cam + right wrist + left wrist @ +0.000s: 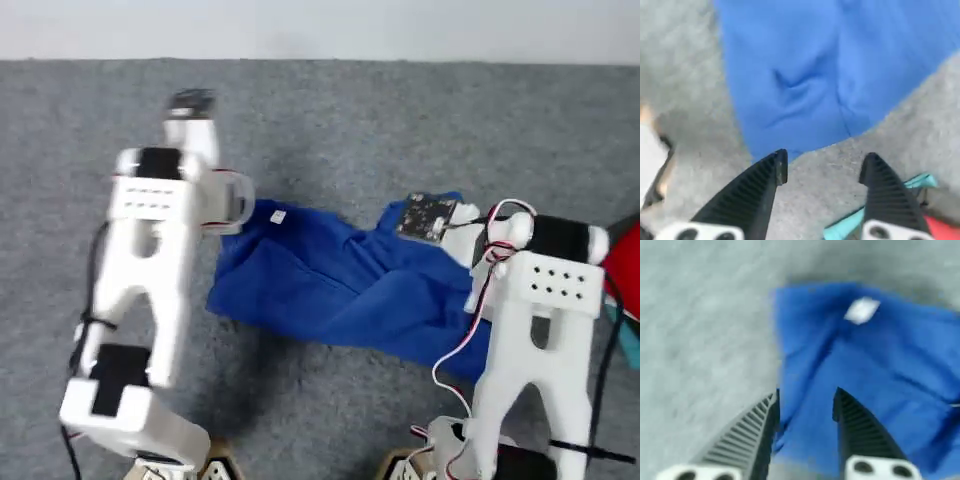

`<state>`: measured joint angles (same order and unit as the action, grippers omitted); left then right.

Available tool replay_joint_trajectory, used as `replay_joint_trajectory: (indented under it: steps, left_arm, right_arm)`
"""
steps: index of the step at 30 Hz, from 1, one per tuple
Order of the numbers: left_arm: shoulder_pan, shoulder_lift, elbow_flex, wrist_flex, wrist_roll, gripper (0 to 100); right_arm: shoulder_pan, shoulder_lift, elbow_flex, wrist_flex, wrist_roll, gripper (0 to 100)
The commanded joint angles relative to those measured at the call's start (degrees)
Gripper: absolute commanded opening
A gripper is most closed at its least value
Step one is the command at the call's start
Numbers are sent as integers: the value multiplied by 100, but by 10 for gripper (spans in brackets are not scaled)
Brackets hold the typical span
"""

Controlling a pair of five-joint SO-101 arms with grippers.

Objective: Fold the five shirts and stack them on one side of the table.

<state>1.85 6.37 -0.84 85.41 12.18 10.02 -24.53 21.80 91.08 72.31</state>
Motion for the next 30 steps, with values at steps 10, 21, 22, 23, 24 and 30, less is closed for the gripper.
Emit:
replay_joint_trajectory:
  steps: [10, 21, 22, 23, 24, 30]
  left_arm:
    - [431, 3253, -2905, 404, -501, 170]
    - [492, 4457, -4787, 1547, -563, 126]
    - [510, 4343, -4690, 1547, -598, 125]
    - [527, 4185, -4567, 1547, -607, 126]
    - [554, 4018, -4462, 1547, -607, 126]
    - [730, 3262, -3600, 1538, -607, 126]
  right_arm:
    - [-13, -233, 281, -303, -422, 219]
    - [-48, -215, 273, -374, -413, 219]
    - [-48, -215, 273, -356, -413, 219]
    - [-48, -215, 273, -356, -413, 219]
    - [-48, -224, 273, -365, -413, 219]
    - [-57, -224, 273, -356, -422, 219]
